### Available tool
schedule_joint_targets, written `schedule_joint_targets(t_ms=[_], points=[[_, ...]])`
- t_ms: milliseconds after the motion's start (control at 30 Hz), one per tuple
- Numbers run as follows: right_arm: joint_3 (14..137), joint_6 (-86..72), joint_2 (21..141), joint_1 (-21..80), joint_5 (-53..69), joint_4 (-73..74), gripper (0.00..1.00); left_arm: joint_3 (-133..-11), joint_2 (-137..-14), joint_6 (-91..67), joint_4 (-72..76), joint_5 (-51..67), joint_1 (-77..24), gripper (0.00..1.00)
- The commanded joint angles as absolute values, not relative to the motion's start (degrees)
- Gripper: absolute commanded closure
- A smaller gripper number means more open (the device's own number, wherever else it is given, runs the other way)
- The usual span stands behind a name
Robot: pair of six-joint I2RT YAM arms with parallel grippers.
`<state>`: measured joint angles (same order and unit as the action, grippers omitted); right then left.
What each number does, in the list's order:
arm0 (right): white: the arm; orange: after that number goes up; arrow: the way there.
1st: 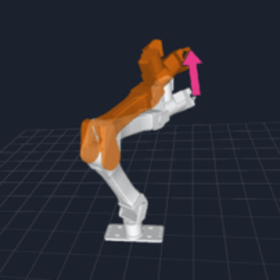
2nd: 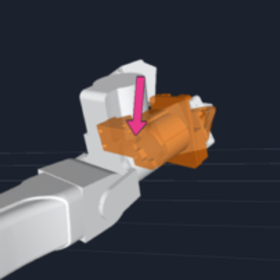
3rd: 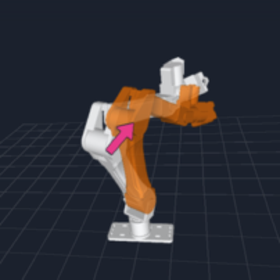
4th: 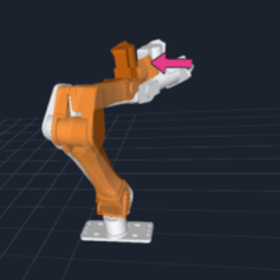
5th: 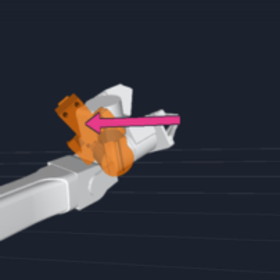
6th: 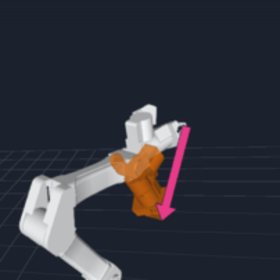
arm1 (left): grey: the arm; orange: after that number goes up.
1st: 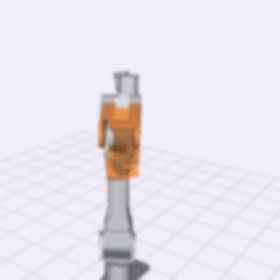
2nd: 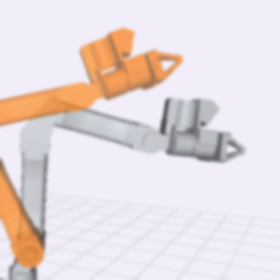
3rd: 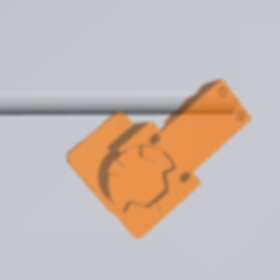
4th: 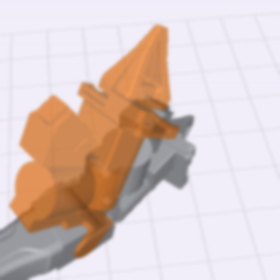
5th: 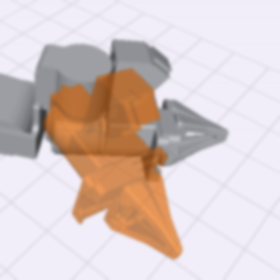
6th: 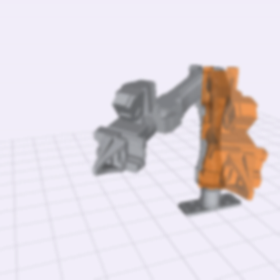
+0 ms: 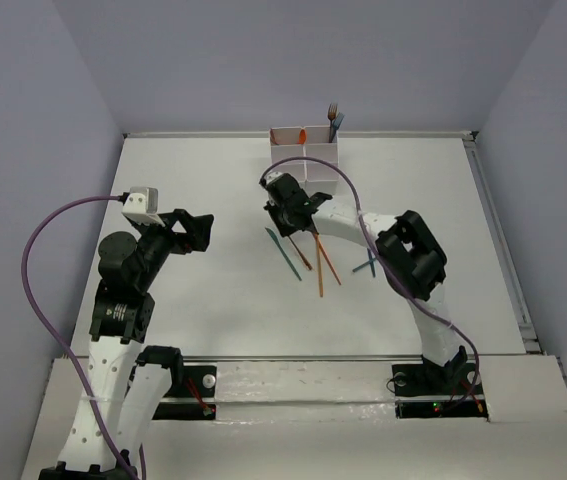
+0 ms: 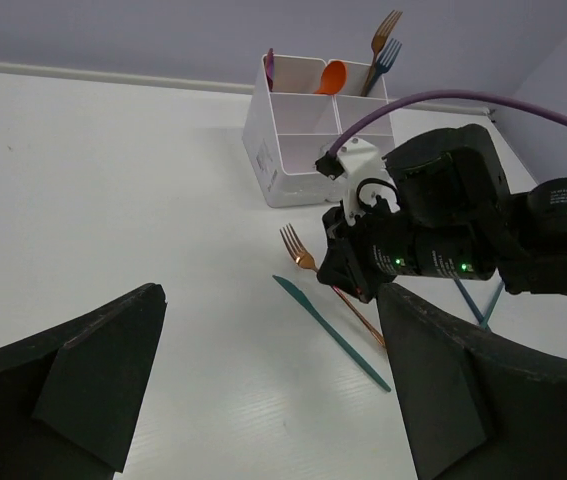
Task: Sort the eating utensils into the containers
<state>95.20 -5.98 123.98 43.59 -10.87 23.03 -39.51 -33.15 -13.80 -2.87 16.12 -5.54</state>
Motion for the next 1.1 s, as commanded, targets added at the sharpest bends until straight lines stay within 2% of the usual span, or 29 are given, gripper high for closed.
schedule_joint_targets(t_ms=[0, 400, 533, 767, 1067], points=[[96.42, -6.59, 116.64, 44.21, -11.08, 13.64, 0.93, -41.04, -32.34, -13.54, -1.05, 16.79, -5.71, 0.01], [88.77, -7.31, 107.49, 42.28, -15.02, -16.59, 0.93, -41.04, -32.96, -13.45, -1.14, 16.70, -5.71, 0.01], [90.95, -6.24, 108.01, 36.41, -15.47, -25.11, 0.93, -41.04, -33.13, -13.45, -1.14, 16.61, -5.71, 0.01], [100.08, -8.26, 114.34, 26.82, -12.04, -32.16, 0.93, -41.22, -34.01, -13.27, -1.14, 16.17, -5.71, 0.01], [114.86, -0.80, 129.36, 23.73, -10.20, -38.75, 0.93, -41.31, -34.89, -13.18, -1.14, 15.65, -5.71, 0.01]])
